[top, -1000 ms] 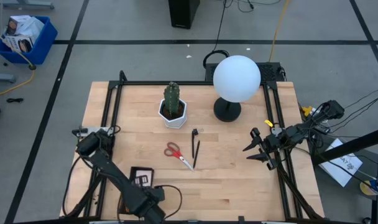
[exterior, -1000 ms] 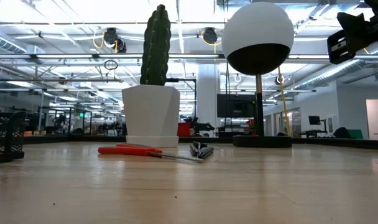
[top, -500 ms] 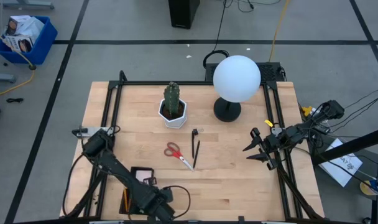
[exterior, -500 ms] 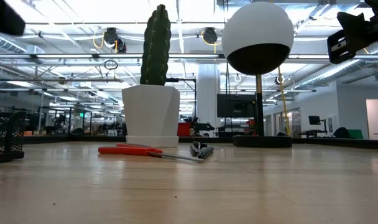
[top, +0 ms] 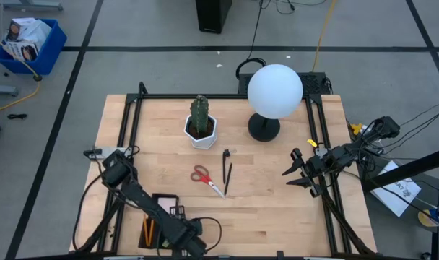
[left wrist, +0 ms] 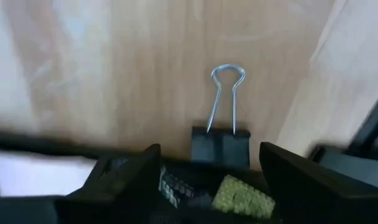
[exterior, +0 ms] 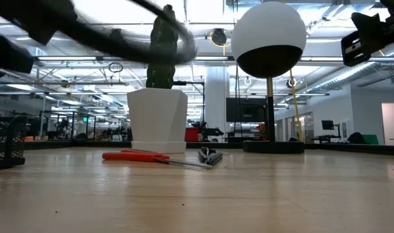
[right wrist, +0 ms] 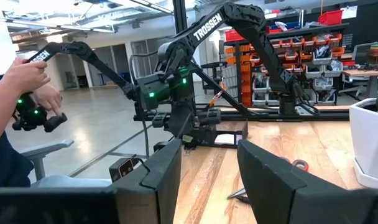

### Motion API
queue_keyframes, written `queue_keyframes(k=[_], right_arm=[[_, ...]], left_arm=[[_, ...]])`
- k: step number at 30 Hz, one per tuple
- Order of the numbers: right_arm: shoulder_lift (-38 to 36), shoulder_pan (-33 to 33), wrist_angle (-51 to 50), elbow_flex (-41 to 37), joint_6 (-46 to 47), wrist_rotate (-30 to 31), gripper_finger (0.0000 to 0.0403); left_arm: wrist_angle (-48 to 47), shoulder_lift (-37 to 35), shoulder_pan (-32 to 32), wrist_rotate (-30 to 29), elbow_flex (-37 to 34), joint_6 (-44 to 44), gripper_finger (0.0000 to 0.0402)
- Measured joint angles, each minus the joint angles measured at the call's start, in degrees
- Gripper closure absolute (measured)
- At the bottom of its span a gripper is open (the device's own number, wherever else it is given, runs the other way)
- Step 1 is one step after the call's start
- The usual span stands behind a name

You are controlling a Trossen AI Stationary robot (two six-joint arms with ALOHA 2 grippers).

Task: Pick and place office supplies into organizer
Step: Put the bottom binder clip in the desk organizer

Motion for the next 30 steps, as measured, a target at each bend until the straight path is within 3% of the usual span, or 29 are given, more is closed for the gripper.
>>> queue_keyframes(k=[11, 20, 30], right_arm=[[0.0, 0.0, 0.0, 0.0, 0.0, 0.0, 0.0250], [0.0, 0.0, 0.0, 0.0, 0.0, 0.0, 0.0250], [0.0, 0.0, 0.0, 0.0, 0.0, 0.0, 0.0250]], left_arm=[[-0.3, 2.1, 0.3, 2.2, 0.1, 2.4, 0.0162], [-0.1, 2.2, 0.7, 2.3, 0.1, 2.8, 0.0257], [0.0, 2.2, 1.1, 2.2, 0.0, 2.5, 0.0255]])
